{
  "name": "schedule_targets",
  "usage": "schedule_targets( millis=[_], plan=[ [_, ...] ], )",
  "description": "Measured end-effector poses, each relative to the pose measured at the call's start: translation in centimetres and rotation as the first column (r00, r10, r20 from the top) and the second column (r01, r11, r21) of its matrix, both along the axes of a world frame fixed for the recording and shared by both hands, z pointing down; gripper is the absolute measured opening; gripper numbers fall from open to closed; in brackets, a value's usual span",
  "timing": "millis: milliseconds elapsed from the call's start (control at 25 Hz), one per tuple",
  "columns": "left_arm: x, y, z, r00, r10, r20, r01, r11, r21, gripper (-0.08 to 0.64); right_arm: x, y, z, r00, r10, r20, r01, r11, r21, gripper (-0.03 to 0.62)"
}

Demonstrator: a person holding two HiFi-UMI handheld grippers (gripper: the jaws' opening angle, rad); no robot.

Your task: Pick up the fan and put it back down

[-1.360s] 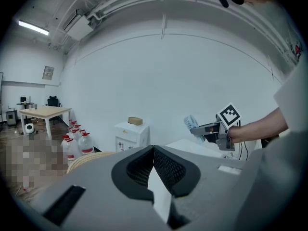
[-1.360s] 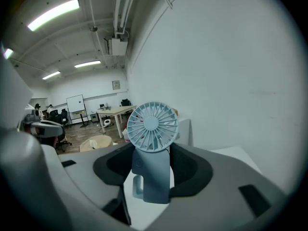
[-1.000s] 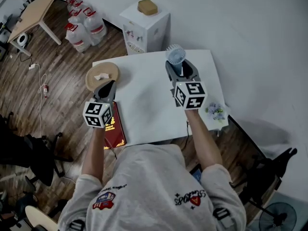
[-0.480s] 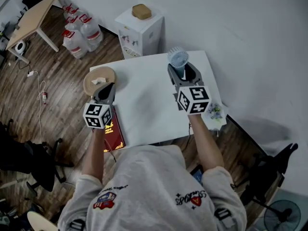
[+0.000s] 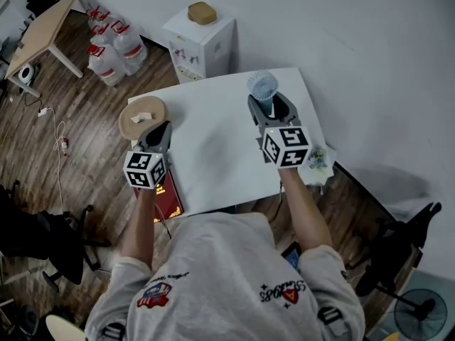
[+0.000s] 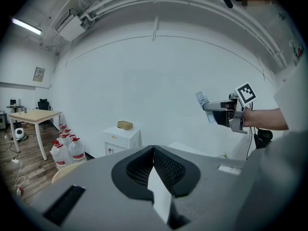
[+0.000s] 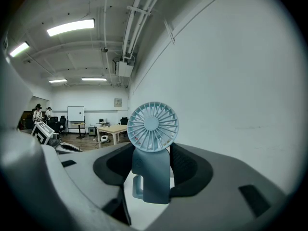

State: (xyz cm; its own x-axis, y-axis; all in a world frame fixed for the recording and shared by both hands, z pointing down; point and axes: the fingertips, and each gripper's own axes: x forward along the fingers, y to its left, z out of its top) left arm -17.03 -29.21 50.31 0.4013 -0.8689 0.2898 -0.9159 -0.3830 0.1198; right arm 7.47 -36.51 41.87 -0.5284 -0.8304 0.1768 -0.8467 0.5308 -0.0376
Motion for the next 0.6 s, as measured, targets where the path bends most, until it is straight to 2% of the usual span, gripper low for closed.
schedule_targets(
  millis=[320,600],
  plan=[
    [1.9,-0.3,1.3,0.999,0.04,-0.008,-0.04,0.999,-0.03,0.005,3.2,0.3,4.5,0.997,0.053,-0.047,-0.057,0.995,-0.087,0.227],
    [2.6,-0.8,2.2,0.998,0.067,-0.01,-0.068,0.997,-0.049,0.005,6.8,1.1,12.0,0.984,0.09,-0.152,-0.12,0.972,-0.203,0.227]
  ],
)
